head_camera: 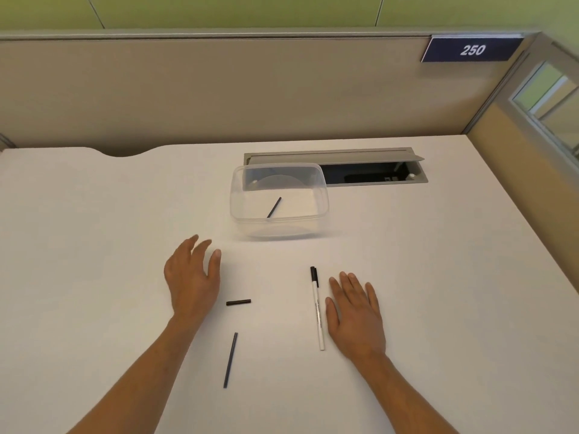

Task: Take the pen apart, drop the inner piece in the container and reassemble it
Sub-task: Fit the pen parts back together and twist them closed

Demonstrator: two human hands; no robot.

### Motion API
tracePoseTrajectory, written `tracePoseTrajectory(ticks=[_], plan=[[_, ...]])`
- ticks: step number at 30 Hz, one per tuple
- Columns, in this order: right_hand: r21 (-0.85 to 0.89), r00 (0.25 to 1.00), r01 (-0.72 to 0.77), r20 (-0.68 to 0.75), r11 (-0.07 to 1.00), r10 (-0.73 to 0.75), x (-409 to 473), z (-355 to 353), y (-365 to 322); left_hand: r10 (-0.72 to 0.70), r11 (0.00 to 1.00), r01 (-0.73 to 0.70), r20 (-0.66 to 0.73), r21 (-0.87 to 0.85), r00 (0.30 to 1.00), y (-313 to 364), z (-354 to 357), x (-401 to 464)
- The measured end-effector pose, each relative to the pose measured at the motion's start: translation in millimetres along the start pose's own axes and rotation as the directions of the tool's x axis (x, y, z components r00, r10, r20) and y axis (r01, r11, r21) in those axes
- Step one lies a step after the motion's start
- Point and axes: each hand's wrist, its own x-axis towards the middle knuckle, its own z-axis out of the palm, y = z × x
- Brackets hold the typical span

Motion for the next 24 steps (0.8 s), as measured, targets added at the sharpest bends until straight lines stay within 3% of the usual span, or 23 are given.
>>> tracePoseTrajectory(ticks=[7,16,19,24], plan=[[0.005,1.000,-0.003,0.004,1.000,0.003,-0.8,-0.2,-1.3,0.048,0.999,-0.047,0.100,-0.006,0.994,-12.9,-22.1,-66.6],[0.136,0.997,-0.072,-0.013,0.988,0.074,-6.3,-11.5,-18.3,0.025,0.999,-0.036,0.242,0.039,0.970,-5.0,-35.8,-109.2],[0.108,0.994,-0.072,-0.071,0.992,0.080,-9.7,-17.8,-26.2,-0.020,0.998,-0.001,0.305,0.067,0.952,3.8,-38.3,-116.2],[0.092,0.995,-0.095,0.019,0.991,0.094,-12.7,-20.6,-37.3,-0.182,0.980,0.132,0.402,0.150,0.897,18.1,-42.6,-122.0]])
